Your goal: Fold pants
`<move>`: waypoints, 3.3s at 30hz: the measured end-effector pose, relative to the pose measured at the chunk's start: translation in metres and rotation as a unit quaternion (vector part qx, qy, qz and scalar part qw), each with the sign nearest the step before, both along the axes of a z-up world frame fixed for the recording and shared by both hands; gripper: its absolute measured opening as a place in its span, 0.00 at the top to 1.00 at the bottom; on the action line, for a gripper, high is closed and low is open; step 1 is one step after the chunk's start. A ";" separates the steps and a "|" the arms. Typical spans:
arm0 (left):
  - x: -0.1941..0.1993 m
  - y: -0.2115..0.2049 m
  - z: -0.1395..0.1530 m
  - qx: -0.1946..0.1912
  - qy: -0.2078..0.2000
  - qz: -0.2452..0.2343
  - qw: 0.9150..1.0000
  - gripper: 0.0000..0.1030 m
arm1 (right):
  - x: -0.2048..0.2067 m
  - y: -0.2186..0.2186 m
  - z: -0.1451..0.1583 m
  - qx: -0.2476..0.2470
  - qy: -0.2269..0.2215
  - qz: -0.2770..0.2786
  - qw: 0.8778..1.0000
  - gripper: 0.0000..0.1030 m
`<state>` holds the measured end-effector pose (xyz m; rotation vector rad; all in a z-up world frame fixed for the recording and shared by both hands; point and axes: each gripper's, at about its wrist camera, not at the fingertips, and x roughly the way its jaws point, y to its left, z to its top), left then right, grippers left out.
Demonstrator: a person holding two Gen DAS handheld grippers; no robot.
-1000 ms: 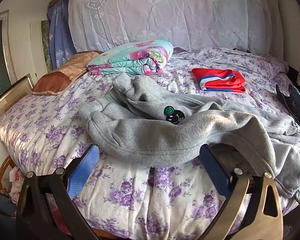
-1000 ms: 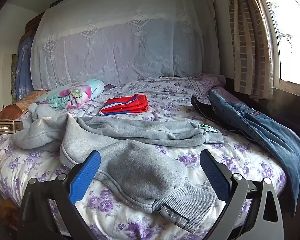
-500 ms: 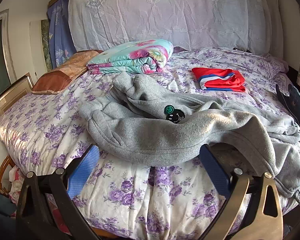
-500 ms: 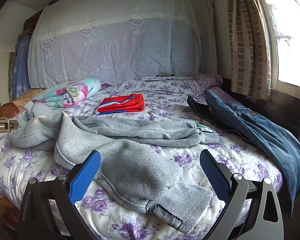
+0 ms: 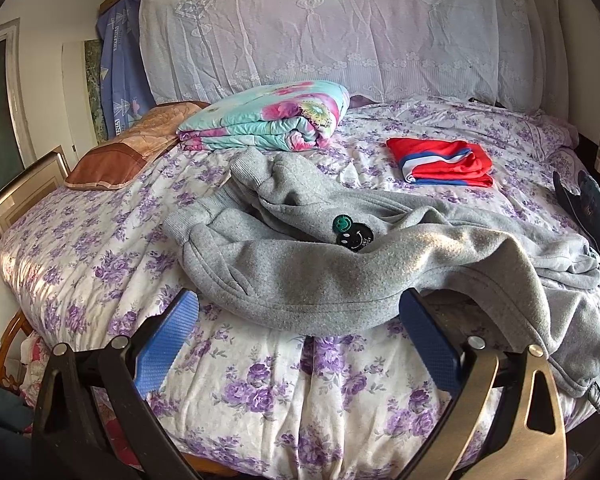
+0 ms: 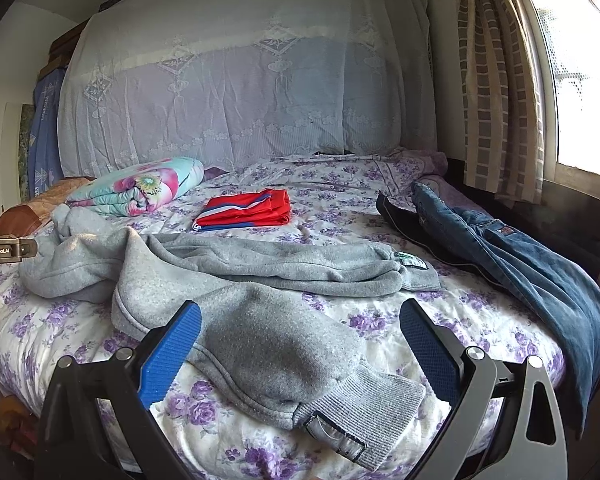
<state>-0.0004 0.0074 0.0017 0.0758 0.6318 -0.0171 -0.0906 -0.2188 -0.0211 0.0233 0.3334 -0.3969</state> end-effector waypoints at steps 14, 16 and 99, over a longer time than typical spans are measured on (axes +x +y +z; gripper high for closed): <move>0.003 0.000 -0.006 0.002 0.010 0.001 1.000 0.04 | 0.001 -0.001 -0.004 0.010 0.011 0.005 1.000 0.03; 0.003 0.000 -0.006 0.002 0.011 0.000 1.000 0.04 | 0.001 -0.001 -0.004 0.009 0.010 0.005 1.000 0.03; 0.184 0.076 0.012 0.077 0.087 0.071 0.991 0.04 | 0.114 -0.247 0.002 0.165 0.134 -0.070 0.975 0.03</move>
